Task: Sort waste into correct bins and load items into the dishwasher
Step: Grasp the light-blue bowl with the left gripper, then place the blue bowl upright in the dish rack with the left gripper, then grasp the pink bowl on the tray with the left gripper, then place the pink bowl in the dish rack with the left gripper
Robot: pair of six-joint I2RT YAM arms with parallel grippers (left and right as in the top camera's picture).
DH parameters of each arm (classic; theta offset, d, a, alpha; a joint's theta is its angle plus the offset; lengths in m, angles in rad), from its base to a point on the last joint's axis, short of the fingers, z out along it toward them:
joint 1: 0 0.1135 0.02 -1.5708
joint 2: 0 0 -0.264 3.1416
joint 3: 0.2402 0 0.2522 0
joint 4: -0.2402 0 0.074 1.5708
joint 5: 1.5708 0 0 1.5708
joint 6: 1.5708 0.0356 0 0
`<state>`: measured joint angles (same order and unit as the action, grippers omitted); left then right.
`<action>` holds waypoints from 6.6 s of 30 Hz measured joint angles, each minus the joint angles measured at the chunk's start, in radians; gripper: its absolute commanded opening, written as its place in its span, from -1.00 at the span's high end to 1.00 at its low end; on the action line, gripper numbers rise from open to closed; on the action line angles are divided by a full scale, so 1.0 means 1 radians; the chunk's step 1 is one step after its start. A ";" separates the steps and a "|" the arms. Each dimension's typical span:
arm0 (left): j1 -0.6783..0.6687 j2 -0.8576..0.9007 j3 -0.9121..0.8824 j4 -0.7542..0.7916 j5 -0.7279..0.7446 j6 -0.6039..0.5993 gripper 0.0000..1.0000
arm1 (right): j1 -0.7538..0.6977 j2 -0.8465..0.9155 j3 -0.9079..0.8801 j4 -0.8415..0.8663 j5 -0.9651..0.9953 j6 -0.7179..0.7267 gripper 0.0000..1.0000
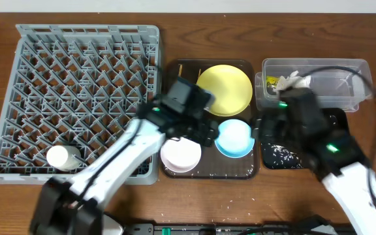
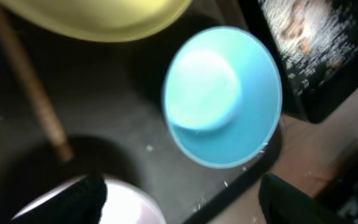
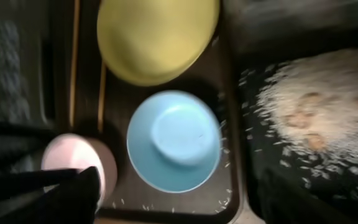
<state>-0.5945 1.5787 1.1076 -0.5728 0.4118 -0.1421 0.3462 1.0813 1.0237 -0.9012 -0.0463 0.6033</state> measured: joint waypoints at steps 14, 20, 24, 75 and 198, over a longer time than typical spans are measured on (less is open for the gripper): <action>-0.058 0.312 0.000 0.244 -0.037 -0.045 0.85 | -0.054 -0.107 0.000 -0.058 0.002 0.003 -0.85; -0.049 0.263 0.000 0.172 -0.048 -0.048 0.85 | -0.054 -0.107 0.000 -0.059 0.002 0.003 -0.86; 0.021 0.052 0.005 0.064 -0.079 -0.049 0.85 | -0.054 -0.106 0.000 -0.060 0.002 0.004 -0.86; 0.217 -0.130 0.034 -0.125 -0.979 0.006 -0.26 | -0.054 -0.106 0.000 0.008 0.021 0.003 -0.92; 0.256 -0.001 -0.087 0.127 -1.564 0.194 -0.13 | -0.054 -0.106 0.000 -0.015 0.022 0.003 -0.98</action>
<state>-0.3389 1.5776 1.0206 -0.4461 -1.1526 0.0517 0.2920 0.9752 1.0237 -0.9161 -0.0246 0.6067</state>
